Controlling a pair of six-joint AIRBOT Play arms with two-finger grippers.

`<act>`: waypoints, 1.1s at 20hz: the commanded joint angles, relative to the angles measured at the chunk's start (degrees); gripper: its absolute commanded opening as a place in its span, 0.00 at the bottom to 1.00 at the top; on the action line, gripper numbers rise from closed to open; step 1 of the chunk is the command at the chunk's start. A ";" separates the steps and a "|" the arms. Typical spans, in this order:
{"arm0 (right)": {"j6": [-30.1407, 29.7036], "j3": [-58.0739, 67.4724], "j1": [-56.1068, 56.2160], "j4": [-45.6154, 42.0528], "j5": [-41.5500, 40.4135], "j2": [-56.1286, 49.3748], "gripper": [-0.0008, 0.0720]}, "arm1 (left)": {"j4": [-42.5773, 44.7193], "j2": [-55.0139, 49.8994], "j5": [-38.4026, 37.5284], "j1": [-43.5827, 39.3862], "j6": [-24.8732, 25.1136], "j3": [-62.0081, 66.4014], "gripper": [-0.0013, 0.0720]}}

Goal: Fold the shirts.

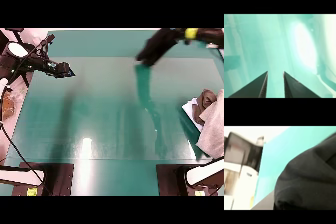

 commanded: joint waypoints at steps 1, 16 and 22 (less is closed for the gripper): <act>6.40 -0.31 -10.56 -7.08 3.63 5.14 0.04 | -2.32 0.02 -3.04 -0.02 -0.28 0.07 0.36; 16.87 -0.33 -36.11 -29.24 30.12 22.58 0.04 | -7.54 0.26 -6.64 -0.04 -1.81 0.11 0.36; 17.16 -4.39 -41.07 -38.36 43.12 30.49 0.04 | -8.50 0.26 -6.56 -0.20 -1.77 0.11 0.36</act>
